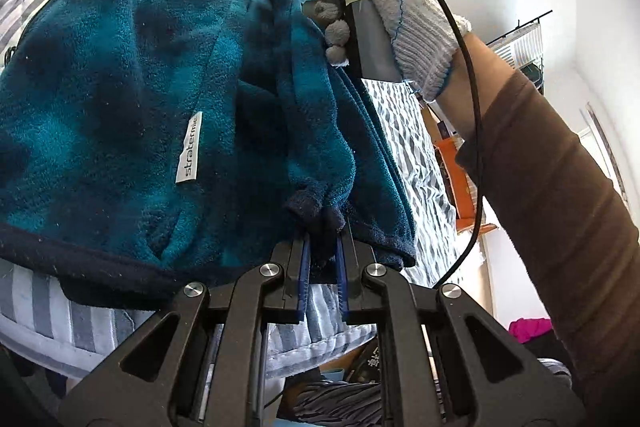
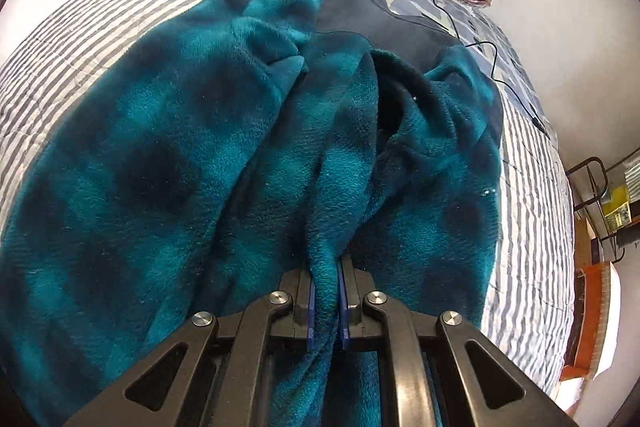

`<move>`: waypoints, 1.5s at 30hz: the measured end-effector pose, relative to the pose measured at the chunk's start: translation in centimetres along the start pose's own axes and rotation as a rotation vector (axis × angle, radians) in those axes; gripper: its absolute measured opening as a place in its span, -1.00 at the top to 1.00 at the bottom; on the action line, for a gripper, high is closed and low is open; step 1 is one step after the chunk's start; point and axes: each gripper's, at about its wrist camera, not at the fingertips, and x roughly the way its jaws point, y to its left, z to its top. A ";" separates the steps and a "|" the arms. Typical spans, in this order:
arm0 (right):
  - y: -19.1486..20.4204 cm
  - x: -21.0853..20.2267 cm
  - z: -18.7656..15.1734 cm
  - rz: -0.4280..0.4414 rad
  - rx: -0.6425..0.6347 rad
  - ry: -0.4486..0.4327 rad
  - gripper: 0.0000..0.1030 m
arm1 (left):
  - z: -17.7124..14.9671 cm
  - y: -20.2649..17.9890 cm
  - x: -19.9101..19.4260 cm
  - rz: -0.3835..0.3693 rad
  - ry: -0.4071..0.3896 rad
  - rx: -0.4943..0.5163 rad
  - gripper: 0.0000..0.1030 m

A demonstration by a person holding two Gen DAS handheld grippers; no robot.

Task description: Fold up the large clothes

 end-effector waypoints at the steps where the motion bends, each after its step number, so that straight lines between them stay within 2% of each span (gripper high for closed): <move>1: -0.1 -0.1 -0.1 0.003 -0.006 -0.003 0.88 | -0.1 -0.1 0.1 0.002 0.002 0.003 0.82; 6: -1.1 -1.3 -0.4 0.050 -0.011 -0.022 0.82 | 0.3 -0.8 1.2 0.017 0.006 0.017 0.82; 7: -1.3 -1.4 -0.2 0.072 -0.004 -0.028 0.69 | 0.3 -0.8 1.2 0.020 0.004 0.020 0.82; 8: -2.3 -2.5 -0.6 0.133 0.030 -0.043 0.52 | 0.5 -0.8 1.1 0.020 0.002 0.018 0.82; 10: -4.0 -4.3 -1.3 0.222 0.097 -0.073 0.42 | 1.5 -0.5 1.0 0.025 -0.007 0.021 0.82; 11: -5.5 -5.9 -2.4 0.274 0.141 -0.099 0.42 | 1.5 -0.5 0.8 0.029 -0.013 0.027 0.82; 12: -6.1 -6.8 -3.0 0.285 0.160 -0.110 0.42 | 1.6 -0.4 0.5 0.031 -0.017 0.028 0.82; 16: -9.0 -11.1 -9.1 0.288 0.214 -0.122 0.42 | 1.6 -0.2 0.0 0.042 -0.029 0.029 0.82; 20: -8.1 -12.7 -15.3 0.338 0.223 -0.091 0.42 | 1.6 0.2 0.2 0.048 -0.036 0.012 0.82; 25: -4.0 -11.3 -20.0 0.428 0.208 -0.025 0.42 | 0.8 0.8 0.0 0.091 -0.037 0.029 0.83; 27: -1.7 -10.6 -21.4 0.378 0.131 0.000 0.42 | 0.6 1.2 0.0 0.101 -0.028 0.025 0.83; 29: -0.7 -10.3 -22.6 0.324 0.086 -0.016 0.40 | 0.3 1.3 -0.3 0.103 -0.024 0.025 0.84; 32: -1.5 -11.2 -23.0 0.362 0.127 -0.023 0.40 | 0.2 0.3 -1.2 0.095 -0.009 0.070 0.85; 35: -2.7 -13.6 -23.3 0.408 0.153 -0.098 0.40 | 0.1 -0.8 -3.1 0.090 -0.013 0.123 0.85; 37: -3.1 -14.8 -23.1 0.395 0.161 -0.159 0.40 | 0.6 -1.2 -4.6 0.085 -0.024 0.146 0.84; 40: -3.5 -14.7 -22.3 0.359 0.197 -0.217 0.40 | 1.9 -0.9 -7.4 0.119 -0.066 0.180 0.81; 45: -2.2 -12.0 -19.8 0.328 0.216 -0.200 0.43 | 5.2 0.5 -10.7 0.205 -0.136 0.191 0.80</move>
